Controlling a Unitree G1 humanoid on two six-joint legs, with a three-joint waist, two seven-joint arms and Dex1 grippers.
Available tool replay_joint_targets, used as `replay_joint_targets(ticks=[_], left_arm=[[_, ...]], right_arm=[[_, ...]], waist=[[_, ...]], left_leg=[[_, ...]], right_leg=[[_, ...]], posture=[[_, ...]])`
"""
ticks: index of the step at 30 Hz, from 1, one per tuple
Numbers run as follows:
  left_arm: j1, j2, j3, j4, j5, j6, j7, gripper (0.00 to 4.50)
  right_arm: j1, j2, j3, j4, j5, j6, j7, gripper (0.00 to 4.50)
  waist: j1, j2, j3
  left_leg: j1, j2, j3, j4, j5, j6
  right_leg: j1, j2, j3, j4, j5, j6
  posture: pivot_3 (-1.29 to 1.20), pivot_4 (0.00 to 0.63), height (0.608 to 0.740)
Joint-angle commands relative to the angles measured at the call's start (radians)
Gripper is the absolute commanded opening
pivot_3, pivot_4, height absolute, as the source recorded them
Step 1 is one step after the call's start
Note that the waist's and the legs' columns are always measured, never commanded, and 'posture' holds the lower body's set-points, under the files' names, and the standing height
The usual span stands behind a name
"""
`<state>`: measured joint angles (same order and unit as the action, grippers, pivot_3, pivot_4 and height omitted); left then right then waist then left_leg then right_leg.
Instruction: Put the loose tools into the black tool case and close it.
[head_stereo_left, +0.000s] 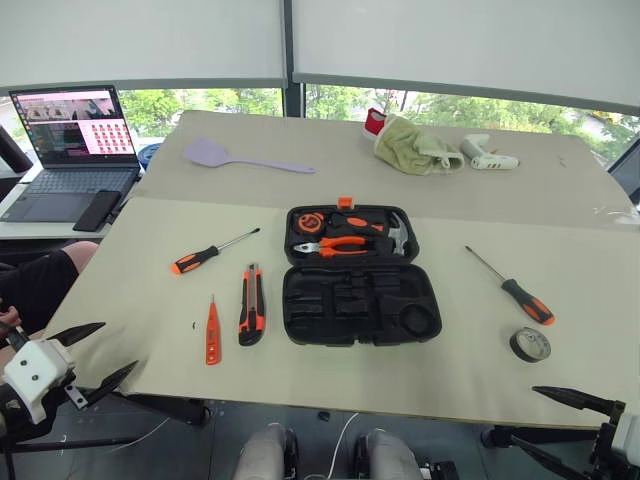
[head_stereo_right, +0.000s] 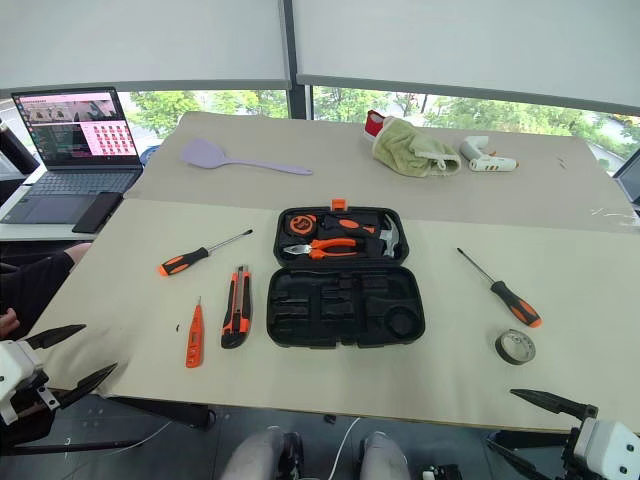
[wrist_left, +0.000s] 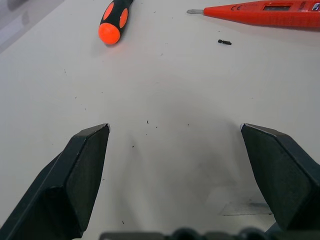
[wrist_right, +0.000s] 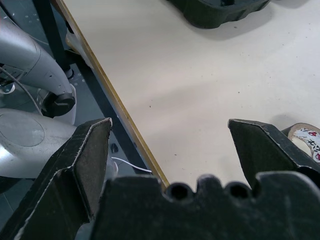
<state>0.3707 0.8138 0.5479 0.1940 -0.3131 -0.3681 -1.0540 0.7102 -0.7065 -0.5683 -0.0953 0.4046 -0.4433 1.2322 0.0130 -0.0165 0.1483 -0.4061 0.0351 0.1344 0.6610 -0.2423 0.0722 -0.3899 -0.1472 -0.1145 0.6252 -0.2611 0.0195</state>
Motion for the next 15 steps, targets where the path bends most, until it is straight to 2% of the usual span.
replay_joint_targets(ticks=[1,2,4,9,10,12,15], left_arm=[[-0.018,0.018,0.017,-0.009,-0.062,0.08,-0.009,4.5],[-0.025,0.04,0.027,-0.001,-0.107,0.134,-0.049,4.5],[-0.051,0.045,0.08,0.046,-0.097,0.177,0.033,4.5],[0.004,-0.028,0.162,0.049,-0.147,0.267,0.108,4.5],[0.02,-0.04,0.172,0.034,-0.17,0.315,0.114,4.5],[0.042,-0.054,0.182,0.01,-0.197,0.382,0.123,4.5],[0.058,-0.038,0.149,-0.059,-0.241,0.53,0.114,4.5]], right_arm=[[-0.029,0.008,0.016,-0.042,0.009,0.0,-0.031,4.36],[-0.064,0.012,0.046,-0.086,0.014,0.027,-0.059,4.36],[-0.139,0.021,0.103,-0.173,0.032,0.093,-0.122,4.36],[-0.282,0.077,0.176,-0.297,0.158,0.241,-0.252,4.36],[-0.292,0.073,0.185,-0.32,0.203,0.299,-0.264,4.36],[-0.319,0.078,0.2,-0.343,0.245,0.344,-0.275,4.36],[-0.364,0.115,0.235,-0.347,0.212,0.318,-0.294,4.36]], waist=[[0.0,0.0,0.0],[-0.001,0.0,0.0],[-0.004,0.0,0.0],[-0.011,0.001,0.001],[-0.01,0.001,0.001],[-0.006,-0.001,0.001],[0.003,-0.006,0.001]], left_leg=[[0.0,0.0,0.0,0.0,0.0,0.0],[0.0,0.0,0.0,0.0,0.0,0.0],[0.0,0.001,0.0,0.0,0.0,0.0],[0.0,0.001,0.0,0.0,0.0,0.0],[0.0,0.001,0.001,0.0,0.0,0.0],[0.0,0.0,0.002,0.0,-0.002,0.0],[0.0,0.0,0.001,0.0,-0.003,-0.001]], right_leg=[[0.0,0.0,0.0,0.0,0.0,0.0],[0.0,0.0,0.0,0.0,0.0,0.0],[0.0,0.001,0.0,0.001,0.0,0.0],[-0.002,0.0,-0.001,0.001,0.001,0.0],[-0.002,0.0,-0.001,0.001,0.004,-0.004],[-0.002,-0.001,-0.001,0.001,0.005,-0.006],[-0.001,0.0,-0.004,0.001,0.005,-0.006]], posture=[[0.0,0.15,0.74],[0.0,0.15,0.74],[0.0,0.15,0.74],[0.0,0.15,0.74],[0.0,0.15,0.74],[0.0,0.15,0.74],[0.0,0.15,0.74]])
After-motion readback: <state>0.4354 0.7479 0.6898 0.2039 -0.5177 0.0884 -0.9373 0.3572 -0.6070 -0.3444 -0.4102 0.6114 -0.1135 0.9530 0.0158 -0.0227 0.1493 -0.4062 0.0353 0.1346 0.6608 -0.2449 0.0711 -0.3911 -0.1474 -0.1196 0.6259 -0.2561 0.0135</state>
